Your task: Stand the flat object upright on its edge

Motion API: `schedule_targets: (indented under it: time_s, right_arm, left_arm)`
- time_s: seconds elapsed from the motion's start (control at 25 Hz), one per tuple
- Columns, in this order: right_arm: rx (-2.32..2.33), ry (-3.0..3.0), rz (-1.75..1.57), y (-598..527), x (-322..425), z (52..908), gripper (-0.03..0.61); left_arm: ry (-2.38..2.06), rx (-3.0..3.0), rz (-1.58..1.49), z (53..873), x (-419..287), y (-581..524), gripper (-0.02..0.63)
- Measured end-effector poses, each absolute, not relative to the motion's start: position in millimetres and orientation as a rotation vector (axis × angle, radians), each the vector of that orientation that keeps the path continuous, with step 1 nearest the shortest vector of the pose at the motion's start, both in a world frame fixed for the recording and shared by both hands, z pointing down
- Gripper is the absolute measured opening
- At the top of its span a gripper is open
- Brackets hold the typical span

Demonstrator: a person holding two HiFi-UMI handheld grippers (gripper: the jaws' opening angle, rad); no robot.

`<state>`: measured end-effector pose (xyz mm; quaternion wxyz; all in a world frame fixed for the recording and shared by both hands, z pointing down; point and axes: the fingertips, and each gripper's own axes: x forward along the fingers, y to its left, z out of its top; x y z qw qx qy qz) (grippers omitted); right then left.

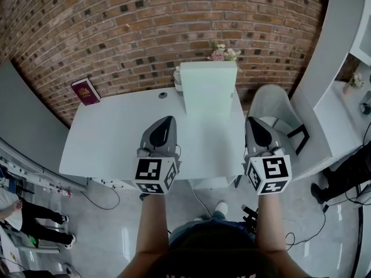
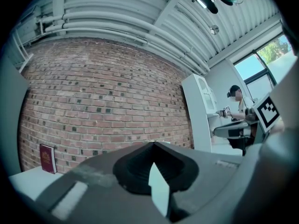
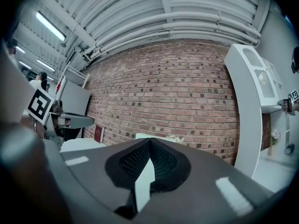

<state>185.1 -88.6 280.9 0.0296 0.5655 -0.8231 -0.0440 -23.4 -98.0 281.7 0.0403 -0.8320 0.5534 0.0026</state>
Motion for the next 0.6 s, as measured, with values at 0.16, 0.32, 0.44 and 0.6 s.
schedule_targets:
  time_s: [0.16,0.32,0.44,0.6]
  right_arm:
    - [1.748,-2.539,-0.128,-85.6,183.1,281.1,-0.003]
    - [1.757,-2.529,-0.133,-84.8,182.1,280.2,-0.003]
    - [1.757,-2.525,-0.133,-83.8,180.8,280.8,-0.003]
    - [1.756,-2.528,-0.119,-82.4,178.7,284.4,-0.003]
  left_arm:
    - [1.692,-2.547,0.015,280.2,-25.7,-94.8,0.0]
    - [1.682,-2.547,0.013,279.5,-27.6,-94.5,0.0]
    - [1.674,-2.544,0.015,277.9,-28.6,-93.5,0.0]
    - [1.661,-2.544,0.005,279.7,-29.0,-92.4,0.0]
